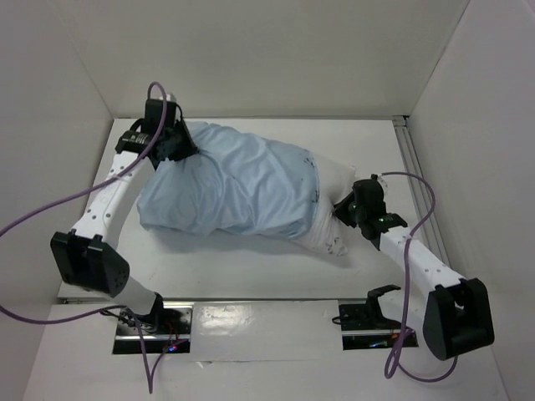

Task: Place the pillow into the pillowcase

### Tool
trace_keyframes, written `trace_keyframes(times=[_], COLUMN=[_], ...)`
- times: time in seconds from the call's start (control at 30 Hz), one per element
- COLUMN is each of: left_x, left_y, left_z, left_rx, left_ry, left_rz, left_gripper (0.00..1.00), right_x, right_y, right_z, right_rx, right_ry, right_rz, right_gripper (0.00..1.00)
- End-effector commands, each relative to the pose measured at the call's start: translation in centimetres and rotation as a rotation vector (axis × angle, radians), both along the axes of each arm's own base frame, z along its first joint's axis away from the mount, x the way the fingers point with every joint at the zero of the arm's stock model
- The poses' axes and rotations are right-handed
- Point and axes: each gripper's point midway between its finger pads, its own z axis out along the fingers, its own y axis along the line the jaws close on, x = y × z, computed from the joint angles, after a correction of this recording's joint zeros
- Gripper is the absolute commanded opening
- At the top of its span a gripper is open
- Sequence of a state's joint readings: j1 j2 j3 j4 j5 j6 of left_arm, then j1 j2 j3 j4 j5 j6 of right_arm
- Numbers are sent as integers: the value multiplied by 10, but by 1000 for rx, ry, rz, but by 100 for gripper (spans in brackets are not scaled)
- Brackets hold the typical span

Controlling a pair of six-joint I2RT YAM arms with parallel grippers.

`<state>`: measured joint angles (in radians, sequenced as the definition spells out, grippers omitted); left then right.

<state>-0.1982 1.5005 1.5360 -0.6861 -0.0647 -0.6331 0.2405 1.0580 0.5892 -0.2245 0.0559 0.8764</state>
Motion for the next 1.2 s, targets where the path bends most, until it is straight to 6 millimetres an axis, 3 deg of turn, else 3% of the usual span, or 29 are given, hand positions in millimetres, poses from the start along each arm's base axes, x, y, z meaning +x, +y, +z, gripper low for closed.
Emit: trace_keyframes(times=[0.0, 0.1, 0.13, 0.2, 0.23, 0.3, 0.33, 0.43, 0.5, 0.57, 0.67, 0.77, 0.9, 0.97, 1.1, 1.13, 1.17], left_x=[29, 13, 0, -24, -40, -65, -85, -129, -145, -155, -157, -143, -125, -112, -104, -103, -105], left_y=[-17, -21, -39, -50, -73, -93, -115, -159, -172, -188, -201, -214, -216, -213, -203, -201, -199], left_z=[33, 26, 25, 25, 24, 23, 3, -29, -39, -53, -65, -74, -87, -96, -89, -83, -81], left_rx=[43, 170, 195, 221, 213, 178, 164, 110, 105, 140, 174, 201, 263, 296, 317, 312, 310], left_ry=[-107, -80, -89, -137, -155, -177, -145, -81, -66, -57, -52, -52, -59, -33, -35, -49, -51], left_rz=[-82, -98, -145, -184, -252, -308, -384, -501, -507, -525, -521, -475, -408, -365, -306, -298, -298], left_gripper=[52, 100, 100, 100, 97, 90, 83, 81, 90, 92, 94, 95, 96, 92, 63, 46, 40], right_x=[24, 31, 33, 34, 35, 34, 36, 35, 32, 31, 31, 29, 27, 25, 23, 22, 22], right_y=[52, 54, 52, 53, 51, 50, 51, 50, 50, 49, 49, 45, 40, 40, 38, 37, 37], right_z=[34, 40, 47, 54, 53, 51, 54, 48, 44, 42, 45, 41, 48, 48, 49, 47, 50], right_rx=[149, 148, 140, 137, 123, 106, 101, 96, 94, 92, 94, 74, 60, 68, 63, 61, 55], right_ry=[-99, -94, -126, -153, -157, -132, -143, -120, -110, -101, -111, -96, -107, -107, -110, -101, -112], right_rz=[158, 158, 157, 165, 163, 170, 176, 175, 175, 174, 175, 166, 145, 140, 132, 132, 138], right_gripper=[0, 0, 0, 0, 0, 0, 0, 0, 0, 0, 0, 0, 0, 0, 0, 0, 0])
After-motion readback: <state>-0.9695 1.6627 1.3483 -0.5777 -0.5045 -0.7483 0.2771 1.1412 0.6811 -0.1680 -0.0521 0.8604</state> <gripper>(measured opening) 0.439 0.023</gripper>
